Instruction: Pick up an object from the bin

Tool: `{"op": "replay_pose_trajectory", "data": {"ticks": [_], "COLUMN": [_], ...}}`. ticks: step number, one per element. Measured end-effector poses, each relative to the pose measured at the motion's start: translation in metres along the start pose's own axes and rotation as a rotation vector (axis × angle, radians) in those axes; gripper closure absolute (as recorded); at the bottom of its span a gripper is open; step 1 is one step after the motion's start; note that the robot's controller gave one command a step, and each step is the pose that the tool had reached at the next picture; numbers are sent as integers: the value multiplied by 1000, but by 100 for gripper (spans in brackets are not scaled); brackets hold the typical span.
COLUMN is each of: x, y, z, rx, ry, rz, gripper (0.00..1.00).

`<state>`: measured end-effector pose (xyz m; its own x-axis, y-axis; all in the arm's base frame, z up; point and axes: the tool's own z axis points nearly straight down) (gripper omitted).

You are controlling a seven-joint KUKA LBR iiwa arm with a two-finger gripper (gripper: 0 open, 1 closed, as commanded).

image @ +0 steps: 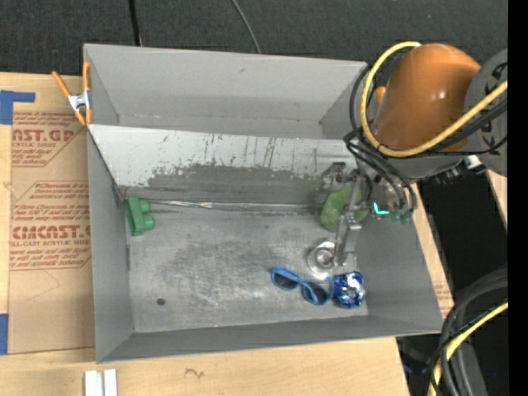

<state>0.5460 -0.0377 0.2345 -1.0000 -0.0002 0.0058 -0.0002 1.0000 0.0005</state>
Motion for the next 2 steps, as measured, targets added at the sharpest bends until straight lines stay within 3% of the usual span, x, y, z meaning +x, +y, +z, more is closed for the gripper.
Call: {"op": "replay_pose_trajectory", "data": {"ticks": [1, 2], "x": [14, 12], "y": [20, 19], "z": [155, 151], "rx": [-1, 0], "ry": [1, -6], "rz": [19, 20], "gripper": [0, 100]}}
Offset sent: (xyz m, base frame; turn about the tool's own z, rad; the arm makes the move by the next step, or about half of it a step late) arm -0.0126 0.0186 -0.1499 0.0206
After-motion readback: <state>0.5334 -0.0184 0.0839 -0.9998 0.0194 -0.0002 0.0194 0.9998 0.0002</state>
